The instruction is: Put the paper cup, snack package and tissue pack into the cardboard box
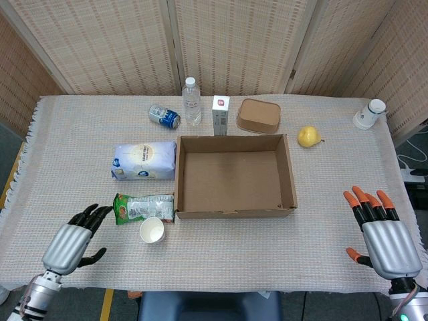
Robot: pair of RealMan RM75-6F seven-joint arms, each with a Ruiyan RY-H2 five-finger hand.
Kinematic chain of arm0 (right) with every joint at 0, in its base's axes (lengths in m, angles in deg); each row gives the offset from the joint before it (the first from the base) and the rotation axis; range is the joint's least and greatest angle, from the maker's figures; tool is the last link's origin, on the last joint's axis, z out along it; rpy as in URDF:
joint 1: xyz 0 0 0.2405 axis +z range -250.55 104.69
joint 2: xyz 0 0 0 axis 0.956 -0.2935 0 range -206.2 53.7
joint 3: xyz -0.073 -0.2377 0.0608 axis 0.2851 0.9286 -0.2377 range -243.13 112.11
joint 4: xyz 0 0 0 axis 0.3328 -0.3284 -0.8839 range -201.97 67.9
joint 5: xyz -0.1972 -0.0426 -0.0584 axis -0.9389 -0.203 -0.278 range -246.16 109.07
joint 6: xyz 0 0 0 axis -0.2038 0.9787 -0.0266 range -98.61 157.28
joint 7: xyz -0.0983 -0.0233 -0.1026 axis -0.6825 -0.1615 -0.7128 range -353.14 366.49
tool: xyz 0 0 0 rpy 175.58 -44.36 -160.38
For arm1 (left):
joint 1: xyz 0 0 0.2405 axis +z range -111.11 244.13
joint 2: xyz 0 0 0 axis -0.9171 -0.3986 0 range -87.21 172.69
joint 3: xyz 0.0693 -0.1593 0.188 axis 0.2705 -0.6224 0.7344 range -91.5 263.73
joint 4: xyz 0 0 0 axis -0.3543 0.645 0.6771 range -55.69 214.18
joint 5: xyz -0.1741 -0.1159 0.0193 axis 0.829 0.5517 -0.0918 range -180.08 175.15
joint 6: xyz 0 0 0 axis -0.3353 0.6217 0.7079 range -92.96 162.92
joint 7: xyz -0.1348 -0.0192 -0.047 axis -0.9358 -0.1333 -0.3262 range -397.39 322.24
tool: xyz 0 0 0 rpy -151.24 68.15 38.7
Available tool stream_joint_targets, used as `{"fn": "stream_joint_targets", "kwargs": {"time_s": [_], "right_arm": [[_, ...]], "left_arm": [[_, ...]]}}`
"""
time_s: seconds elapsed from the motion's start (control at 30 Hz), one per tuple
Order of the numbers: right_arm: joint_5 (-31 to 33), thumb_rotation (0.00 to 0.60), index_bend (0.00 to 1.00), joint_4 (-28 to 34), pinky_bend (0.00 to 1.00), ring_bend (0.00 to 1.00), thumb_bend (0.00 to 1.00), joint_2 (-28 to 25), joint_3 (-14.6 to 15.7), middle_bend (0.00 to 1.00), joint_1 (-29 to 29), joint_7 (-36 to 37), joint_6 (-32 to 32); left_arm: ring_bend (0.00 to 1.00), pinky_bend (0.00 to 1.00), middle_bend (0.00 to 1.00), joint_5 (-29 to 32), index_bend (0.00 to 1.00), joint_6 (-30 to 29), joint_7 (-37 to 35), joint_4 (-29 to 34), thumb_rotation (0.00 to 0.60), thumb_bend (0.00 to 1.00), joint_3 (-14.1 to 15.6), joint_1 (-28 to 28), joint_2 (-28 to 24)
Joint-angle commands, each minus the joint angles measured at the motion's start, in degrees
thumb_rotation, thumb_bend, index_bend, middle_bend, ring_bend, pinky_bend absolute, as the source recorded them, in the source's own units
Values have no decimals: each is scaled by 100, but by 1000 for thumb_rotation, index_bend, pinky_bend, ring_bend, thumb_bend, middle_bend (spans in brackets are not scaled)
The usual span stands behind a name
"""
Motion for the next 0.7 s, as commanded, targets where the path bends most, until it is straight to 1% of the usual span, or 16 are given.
{"fn": "stream_joint_targets", "kwargs": {"time_s": [0.03,0.27,0.43,0.53,0.7], "right_arm": [[12,600,0,0,0,0,48,1,12,0,5,-8,-12],[91,600,0,0,0,0,48,3,-3,0,32,-11,-3],[158,600,0,0,0,0,48,-8,-20,0,57,7,-2],[170,600,0,0,0,0,48,-25,-21,0,64,39,1],[144,600,0,0,0,0,48,-65,-16,0,60,108,25]], "left_arm": [[52,252,98,398,72,397,719,295,600,260,-170,-383,537],[53,254,99,993,57,603,1378,359,600,260,-425,-757,1177],[59,257,110,1575,75,455,1761,396,600,259,-582,-905,1644],[72,258,129,1829,88,300,2007,354,600,258,-583,-939,1872],[75,256,137,2192,100,166,2301,320,600,257,-522,-1000,2040]]}}
